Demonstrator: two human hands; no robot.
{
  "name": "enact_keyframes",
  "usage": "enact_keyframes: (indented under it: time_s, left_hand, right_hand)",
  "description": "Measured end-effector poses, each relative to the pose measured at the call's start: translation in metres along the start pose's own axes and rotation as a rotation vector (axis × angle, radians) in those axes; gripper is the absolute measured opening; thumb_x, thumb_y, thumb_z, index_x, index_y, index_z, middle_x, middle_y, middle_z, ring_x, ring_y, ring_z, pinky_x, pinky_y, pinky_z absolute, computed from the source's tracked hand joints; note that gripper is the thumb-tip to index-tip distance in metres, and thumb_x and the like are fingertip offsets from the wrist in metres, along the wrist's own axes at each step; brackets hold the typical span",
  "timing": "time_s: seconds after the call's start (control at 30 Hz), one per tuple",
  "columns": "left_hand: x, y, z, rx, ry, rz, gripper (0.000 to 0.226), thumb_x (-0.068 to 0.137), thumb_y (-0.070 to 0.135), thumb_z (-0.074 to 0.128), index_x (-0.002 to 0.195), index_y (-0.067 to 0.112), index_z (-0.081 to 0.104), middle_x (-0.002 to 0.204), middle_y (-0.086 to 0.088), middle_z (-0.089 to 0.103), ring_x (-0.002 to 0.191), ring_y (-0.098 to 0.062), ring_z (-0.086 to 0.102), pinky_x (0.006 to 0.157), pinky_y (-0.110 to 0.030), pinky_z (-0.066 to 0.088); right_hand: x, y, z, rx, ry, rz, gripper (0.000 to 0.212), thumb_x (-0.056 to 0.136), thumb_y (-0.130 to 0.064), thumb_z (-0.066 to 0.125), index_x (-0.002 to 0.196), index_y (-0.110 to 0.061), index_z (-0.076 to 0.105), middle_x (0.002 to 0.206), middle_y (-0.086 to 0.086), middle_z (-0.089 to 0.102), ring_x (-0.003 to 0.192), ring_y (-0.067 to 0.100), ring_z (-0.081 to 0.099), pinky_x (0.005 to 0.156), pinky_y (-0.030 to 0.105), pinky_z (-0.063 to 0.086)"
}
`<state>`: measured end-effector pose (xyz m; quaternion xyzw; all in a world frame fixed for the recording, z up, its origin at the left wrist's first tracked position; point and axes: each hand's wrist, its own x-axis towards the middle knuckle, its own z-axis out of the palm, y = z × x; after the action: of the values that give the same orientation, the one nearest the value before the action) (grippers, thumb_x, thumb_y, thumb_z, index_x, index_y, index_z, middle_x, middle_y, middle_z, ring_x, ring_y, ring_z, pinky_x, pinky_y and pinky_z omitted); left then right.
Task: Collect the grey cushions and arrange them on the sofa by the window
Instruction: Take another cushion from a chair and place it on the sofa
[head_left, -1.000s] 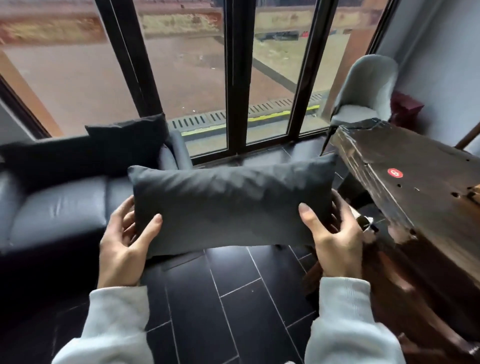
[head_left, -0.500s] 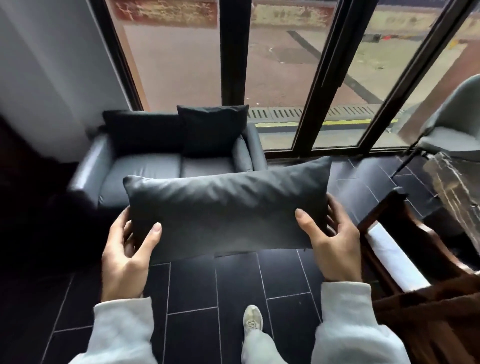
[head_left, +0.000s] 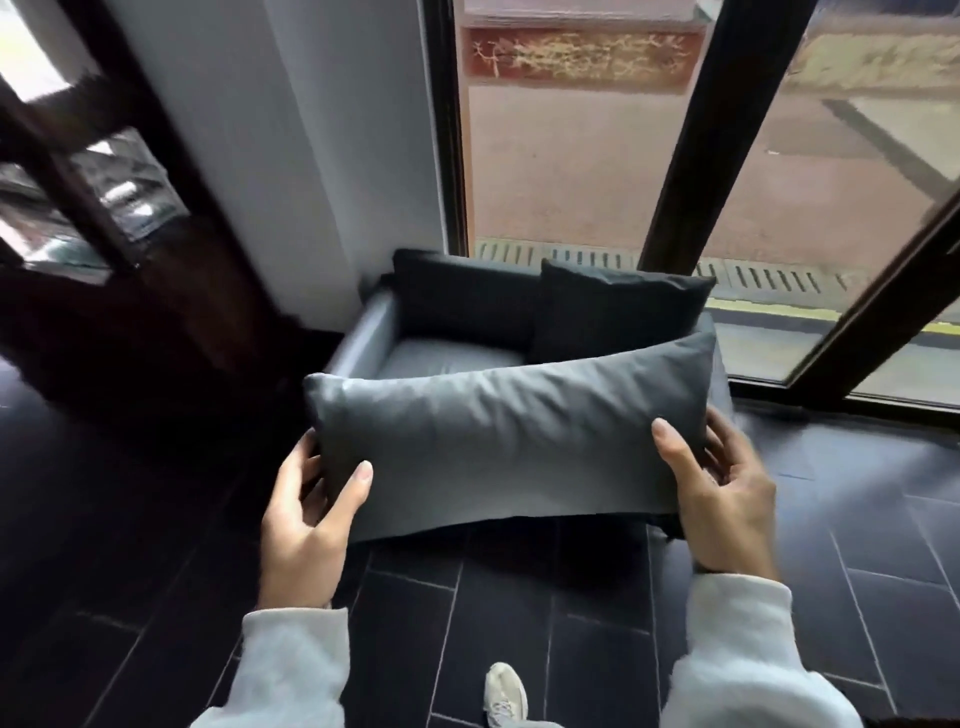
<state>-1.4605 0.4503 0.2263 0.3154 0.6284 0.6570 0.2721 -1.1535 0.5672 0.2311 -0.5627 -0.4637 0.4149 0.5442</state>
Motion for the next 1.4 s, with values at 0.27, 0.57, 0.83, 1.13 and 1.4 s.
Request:
enact_keyframes:
  time_s: [0.27, 0.57, 0.83, 1.13, 1.4]
  left_hand:
    - [0.109, -0.022, -0.029, 0.006, 0.238, -0.067, 0.057, 0.077, 0.038, 0.077, 0.131, 0.031, 0.060, 0.122, 0.014, 0.070, 0.112, -0.002, 0.065, 0.084, -0.010, 0.050]
    - [0.281, -0.092, -0.047, -0.008, 0.347, -0.256, 0.053, 0.075, 0.047, 0.078, 0.122, 0.030, 0.060, 0.114, 0.013, 0.071, 0.106, -0.001, 0.067, 0.079, -0.015, 0.053]
    - [0.407, -0.166, -0.036, 0.056, 0.410, -0.615, 0.030, 0.086, 0.062, 0.062, 0.105, 0.039, 0.054, 0.112, 0.018, 0.061, 0.093, 0.014, 0.057, 0.073, -0.011, 0.040]
    - [0.500, -0.356, -0.002, -0.126, 0.624, -0.998, 0.047, 0.086, 0.052, 0.070, 0.118, 0.024, 0.050, 0.126, -0.001, 0.059, 0.120, -0.025, 0.057, 0.088, -0.047, 0.054]
    - [0.532, -0.493, 0.037, -0.250, 0.768, -1.077, 0.044, 0.089, 0.042, 0.070, 0.126, 0.031, 0.049, 0.126, -0.001, 0.061, 0.115, -0.021, 0.061, 0.076, -0.033, 0.056]
  right_hand:
    - [0.076, 0.006, 0.149, -0.082, -0.195, 0.029, 0.081, 0.067, -0.069, 0.081, 0.138, -0.034, 0.063, 0.128, -0.010, 0.072, 0.122, 0.008, 0.066, 0.110, 0.045, 0.049]
    - [0.180, 0.050, 0.325, -0.163, -0.259, 0.172, 0.080, 0.063, -0.063, 0.086, 0.131, -0.027, 0.065, 0.123, -0.006, 0.075, 0.115, 0.008, 0.070, 0.107, 0.044, 0.053]
    - [0.282, 0.116, 0.472, -0.408, -0.318, 0.377, 0.124, 0.037, -0.093, 0.079, 0.138, -0.025, 0.055, 0.130, -0.009, 0.065, 0.117, 0.010, 0.063, 0.106, 0.037, 0.050]
    - [0.422, 0.305, 0.670, -0.504, -0.728, 0.427, 0.108, 0.034, -0.071, 0.098, 0.123, -0.031, 0.054, 0.119, -0.014, 0.070, 0.109, 0.008, 0.069, 0.101, 0.041, 0.056]
    - [0.477, 0.461, 0.779, -0.478, -1.065, 0.452, 0.085, 0.063, -0.026, 0.101, 0.132, -0.018, 0.051, 0.125, -0.006, 0.071, 0.109, 0.006, 0.071, 0.084, 0.019, 0.059]
